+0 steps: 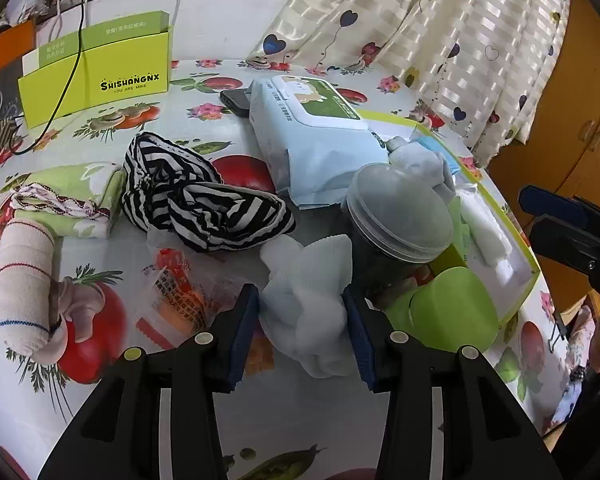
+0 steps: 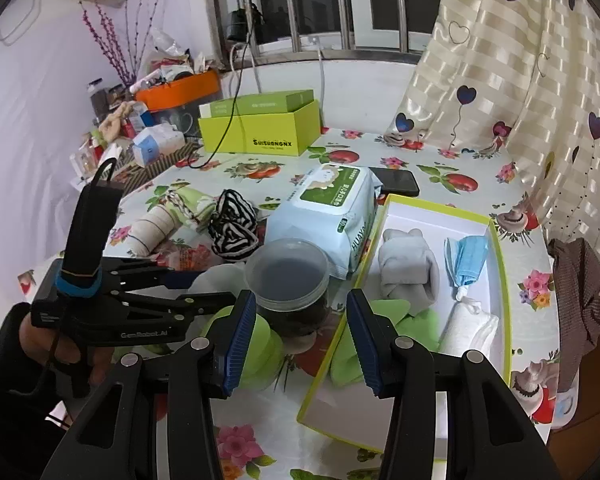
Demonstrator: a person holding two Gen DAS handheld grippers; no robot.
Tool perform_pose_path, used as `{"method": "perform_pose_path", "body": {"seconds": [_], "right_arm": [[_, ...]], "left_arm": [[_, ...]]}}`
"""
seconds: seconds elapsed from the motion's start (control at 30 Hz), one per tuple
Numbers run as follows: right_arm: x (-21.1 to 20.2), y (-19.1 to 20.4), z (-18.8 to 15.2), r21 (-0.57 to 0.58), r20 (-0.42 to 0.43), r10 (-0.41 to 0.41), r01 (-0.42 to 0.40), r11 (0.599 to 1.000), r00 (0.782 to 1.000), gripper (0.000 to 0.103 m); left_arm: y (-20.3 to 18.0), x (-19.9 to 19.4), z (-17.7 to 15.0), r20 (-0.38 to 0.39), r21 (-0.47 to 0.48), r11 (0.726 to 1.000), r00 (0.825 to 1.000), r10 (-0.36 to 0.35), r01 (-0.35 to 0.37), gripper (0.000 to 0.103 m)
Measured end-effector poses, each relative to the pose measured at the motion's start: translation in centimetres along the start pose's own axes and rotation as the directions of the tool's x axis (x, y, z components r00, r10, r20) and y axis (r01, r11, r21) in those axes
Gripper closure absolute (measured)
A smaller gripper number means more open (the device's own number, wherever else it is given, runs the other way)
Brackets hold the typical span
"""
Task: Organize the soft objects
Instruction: 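Grasp the white socks with the left gripper and lift them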
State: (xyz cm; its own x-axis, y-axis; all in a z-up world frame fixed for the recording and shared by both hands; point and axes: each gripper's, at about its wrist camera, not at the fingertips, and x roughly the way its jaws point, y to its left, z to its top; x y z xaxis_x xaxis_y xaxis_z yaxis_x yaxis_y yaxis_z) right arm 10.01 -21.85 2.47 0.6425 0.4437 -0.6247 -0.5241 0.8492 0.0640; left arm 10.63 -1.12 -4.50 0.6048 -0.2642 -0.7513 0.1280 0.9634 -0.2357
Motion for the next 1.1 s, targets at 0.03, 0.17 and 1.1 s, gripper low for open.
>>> {"method": "perform_pose_path", "body": {"seconds": [0.03, 0.17, 1.1], "right_arm": [[0.0, 0.0, 0.0, 0.002, 0.000, 0.005, -0.005, 1.000, 1.000, 0.057], [-0.2, 0.1, 0.3, 0.023, 0.012, 0.034, -0.034, 0.999, 0.999, 0.057], [2.8, 8.5, 2.1, -0.143, -0.058, 0.073, -0.081, 0.986, 0.996, 0.057]], "left_arm": [[0.0, 0.0, 0.0, 0.002, 0.000, 1.000, 1.000, 0.000, 0.000, 0.058], [0.1, -0.6, -0.4, 0.019, -0.002, 1.000, 1.000, -0.016, 0.016, 0.071], [6.0, -11.5, -2.5, 0.259, -0.167, 0.984, 0.960, 0.108, -0.066, 0.079]]}}
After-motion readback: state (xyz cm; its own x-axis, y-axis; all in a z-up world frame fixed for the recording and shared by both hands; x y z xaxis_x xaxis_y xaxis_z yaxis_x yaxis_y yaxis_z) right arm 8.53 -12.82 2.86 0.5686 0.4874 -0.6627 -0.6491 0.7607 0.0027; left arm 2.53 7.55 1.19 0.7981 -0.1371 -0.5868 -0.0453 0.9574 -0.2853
